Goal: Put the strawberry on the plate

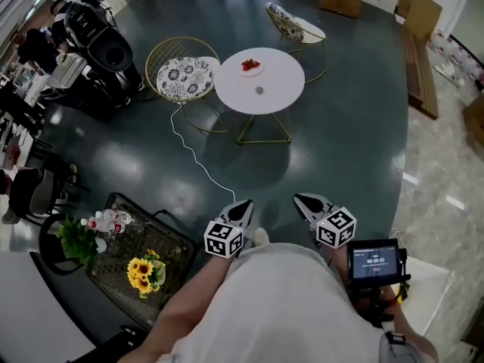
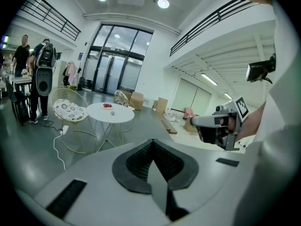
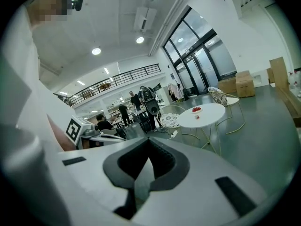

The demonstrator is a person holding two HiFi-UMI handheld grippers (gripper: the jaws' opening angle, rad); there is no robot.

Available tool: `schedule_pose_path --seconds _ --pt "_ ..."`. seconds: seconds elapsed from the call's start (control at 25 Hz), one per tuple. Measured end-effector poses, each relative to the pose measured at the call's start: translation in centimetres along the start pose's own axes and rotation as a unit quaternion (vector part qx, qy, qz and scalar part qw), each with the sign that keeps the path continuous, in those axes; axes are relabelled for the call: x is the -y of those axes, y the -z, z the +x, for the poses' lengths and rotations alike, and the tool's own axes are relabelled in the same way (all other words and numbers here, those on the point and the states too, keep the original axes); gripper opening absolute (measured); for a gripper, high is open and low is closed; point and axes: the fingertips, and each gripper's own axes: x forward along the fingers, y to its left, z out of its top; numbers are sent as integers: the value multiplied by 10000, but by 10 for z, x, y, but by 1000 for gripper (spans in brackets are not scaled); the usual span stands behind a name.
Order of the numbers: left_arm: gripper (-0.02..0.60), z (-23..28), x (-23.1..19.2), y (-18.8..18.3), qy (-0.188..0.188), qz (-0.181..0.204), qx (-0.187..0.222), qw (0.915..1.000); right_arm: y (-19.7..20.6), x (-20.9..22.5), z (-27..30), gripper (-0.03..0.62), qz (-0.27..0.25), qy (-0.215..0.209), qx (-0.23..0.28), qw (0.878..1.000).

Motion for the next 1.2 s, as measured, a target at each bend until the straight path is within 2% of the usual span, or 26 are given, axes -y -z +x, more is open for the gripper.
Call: schedule_pose_path --seconds 0.48,0.8,1.2 --pt "6 0 -52 -22 276 17 68 9996 -26 -3 53 6 -2 308 85 9995" --pt "6 0 -76 -25 307 -64 109 9994 -28 -4 81 6 2 326 -36 9995" --pt "6 12 -102 -32 -10 -211 73 9997 -40 16 114 6 -4 -12 -177 9998"
